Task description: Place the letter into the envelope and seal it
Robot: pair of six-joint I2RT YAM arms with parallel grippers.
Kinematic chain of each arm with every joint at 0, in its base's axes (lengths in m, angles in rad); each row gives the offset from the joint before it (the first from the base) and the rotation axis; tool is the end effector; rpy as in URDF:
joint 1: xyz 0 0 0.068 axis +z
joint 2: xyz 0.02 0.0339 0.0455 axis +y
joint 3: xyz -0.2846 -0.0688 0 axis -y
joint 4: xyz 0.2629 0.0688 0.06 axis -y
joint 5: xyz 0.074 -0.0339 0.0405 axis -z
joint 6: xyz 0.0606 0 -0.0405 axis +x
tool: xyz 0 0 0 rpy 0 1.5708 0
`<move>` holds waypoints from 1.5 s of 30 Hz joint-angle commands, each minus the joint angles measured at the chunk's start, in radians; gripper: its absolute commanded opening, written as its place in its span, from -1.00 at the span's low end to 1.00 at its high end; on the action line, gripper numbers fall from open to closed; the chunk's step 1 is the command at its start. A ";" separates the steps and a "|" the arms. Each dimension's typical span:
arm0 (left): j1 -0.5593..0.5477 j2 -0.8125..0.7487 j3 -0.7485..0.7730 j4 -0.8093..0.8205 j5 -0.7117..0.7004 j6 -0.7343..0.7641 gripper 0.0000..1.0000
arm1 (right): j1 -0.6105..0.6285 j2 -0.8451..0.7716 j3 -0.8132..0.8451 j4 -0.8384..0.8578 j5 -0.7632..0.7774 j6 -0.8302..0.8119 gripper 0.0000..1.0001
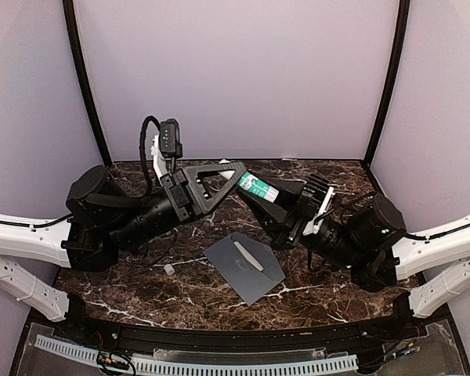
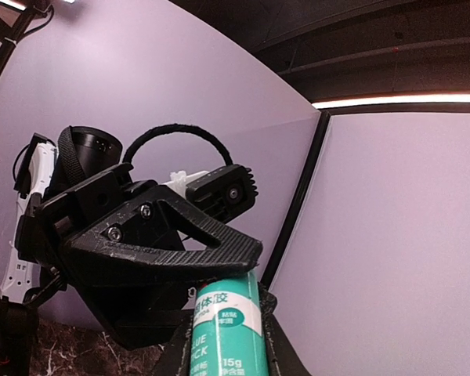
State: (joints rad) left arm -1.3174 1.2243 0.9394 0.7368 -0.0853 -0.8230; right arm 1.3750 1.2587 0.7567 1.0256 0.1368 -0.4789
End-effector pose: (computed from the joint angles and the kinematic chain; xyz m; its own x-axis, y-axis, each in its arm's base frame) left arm 0.0836 -0.3021 0.4236 -0.6187 -0.5250 -0.5845 0.7231 -0.0896 -0.6849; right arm 0.0680 0.3005 0.3775 0.5235 0.2931 -0.8000 -0.7972 0.4999 -0.3386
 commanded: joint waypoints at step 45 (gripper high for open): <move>-0.003 0.028 -0.016 0.029 -0.031 0.007 -1.00 | 0.005 -0.008 0.045 -0.039 0.031 0.040 0.04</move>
State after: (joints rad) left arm -1.3163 1.2419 0.9268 0.7597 -0.1272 -0.8200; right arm 1.3754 1.2572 0.7742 0.9680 0.1753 -0.4541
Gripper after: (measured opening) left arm 0.217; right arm 0.477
